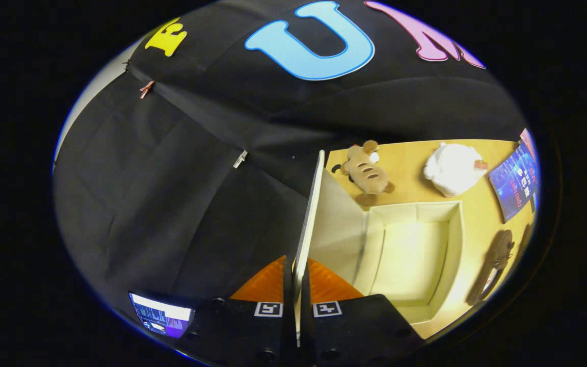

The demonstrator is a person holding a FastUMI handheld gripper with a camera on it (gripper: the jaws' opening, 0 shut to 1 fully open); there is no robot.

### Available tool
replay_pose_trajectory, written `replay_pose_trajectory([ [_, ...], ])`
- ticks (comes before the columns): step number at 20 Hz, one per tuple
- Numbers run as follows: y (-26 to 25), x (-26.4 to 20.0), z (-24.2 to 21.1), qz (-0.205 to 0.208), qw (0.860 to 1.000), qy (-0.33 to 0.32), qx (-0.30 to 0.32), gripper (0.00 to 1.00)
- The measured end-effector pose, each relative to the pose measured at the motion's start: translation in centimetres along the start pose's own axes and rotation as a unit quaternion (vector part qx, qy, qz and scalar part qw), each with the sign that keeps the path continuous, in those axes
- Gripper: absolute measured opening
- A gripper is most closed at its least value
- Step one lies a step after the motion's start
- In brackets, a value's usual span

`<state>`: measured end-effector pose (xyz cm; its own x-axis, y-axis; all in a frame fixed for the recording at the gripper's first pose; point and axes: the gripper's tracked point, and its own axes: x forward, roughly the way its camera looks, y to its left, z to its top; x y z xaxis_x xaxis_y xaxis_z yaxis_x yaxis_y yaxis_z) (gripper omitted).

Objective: Open the storage box then place both shoes into the box .Put the left shoe in first, then the right shoe, with the right side of both shoes facing outward in a uniform manner.

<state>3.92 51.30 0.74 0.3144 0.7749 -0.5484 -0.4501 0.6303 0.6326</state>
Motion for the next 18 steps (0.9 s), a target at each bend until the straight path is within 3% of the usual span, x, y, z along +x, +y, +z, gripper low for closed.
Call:
replay_pose_trajectory([
  [5,3.4,7.8,-3.0,-0.021,1.000,-0.001,0.009,0.10],
  [10,2.7,14.9,-6.6,-0.070,0.996,-0.014,-0.047,0.18],
  [14,1.3,15.6,-7.6,-0.099,0.988,-0.030,-0.112,0.47],
  [17,-0.1,13.1,-6.8,-0.116,0.980,-0.059,-0.151,0.91],
  [18,-0.5,12.0,-6.3,-0.119,0.976,-0.074,-0.168,0.92],
])
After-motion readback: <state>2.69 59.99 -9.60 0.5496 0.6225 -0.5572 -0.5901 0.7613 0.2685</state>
